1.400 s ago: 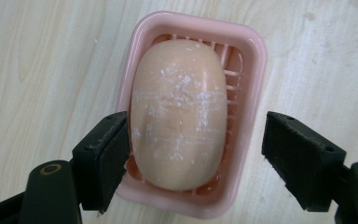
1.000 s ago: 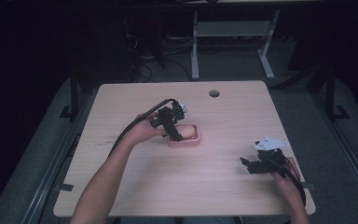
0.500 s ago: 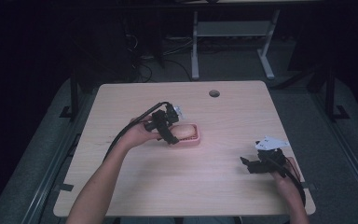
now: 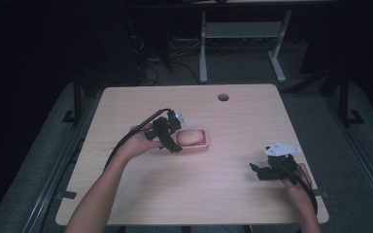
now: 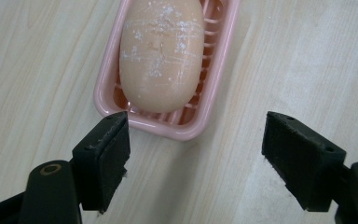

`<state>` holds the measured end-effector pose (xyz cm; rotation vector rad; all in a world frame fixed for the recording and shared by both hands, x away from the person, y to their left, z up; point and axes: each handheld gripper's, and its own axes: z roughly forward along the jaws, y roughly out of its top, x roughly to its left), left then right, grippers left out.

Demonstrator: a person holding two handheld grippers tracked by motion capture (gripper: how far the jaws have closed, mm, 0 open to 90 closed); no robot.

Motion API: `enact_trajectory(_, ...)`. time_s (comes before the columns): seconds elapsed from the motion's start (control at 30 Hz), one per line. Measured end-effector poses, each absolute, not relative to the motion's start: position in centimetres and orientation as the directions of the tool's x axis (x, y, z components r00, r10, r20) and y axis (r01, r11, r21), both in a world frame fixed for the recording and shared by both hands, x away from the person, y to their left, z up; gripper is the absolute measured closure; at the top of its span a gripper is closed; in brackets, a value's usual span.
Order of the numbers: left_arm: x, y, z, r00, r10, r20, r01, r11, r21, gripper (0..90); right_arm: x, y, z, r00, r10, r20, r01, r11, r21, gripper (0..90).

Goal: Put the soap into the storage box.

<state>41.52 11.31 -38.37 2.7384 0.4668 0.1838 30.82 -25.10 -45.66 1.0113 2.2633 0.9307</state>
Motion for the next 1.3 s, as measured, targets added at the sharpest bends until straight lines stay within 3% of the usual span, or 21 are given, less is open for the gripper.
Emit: enact_trajectory(1.3, 38.3, 16.0, -39.7, 0.920, 0.385, 0.070, 0.334, -0.866, 0.372, 23.0, 30.9, -24.6, -45.6, -0.598, 0.785, -0.164, 0.456, 0.501, 0.735, 13.8)
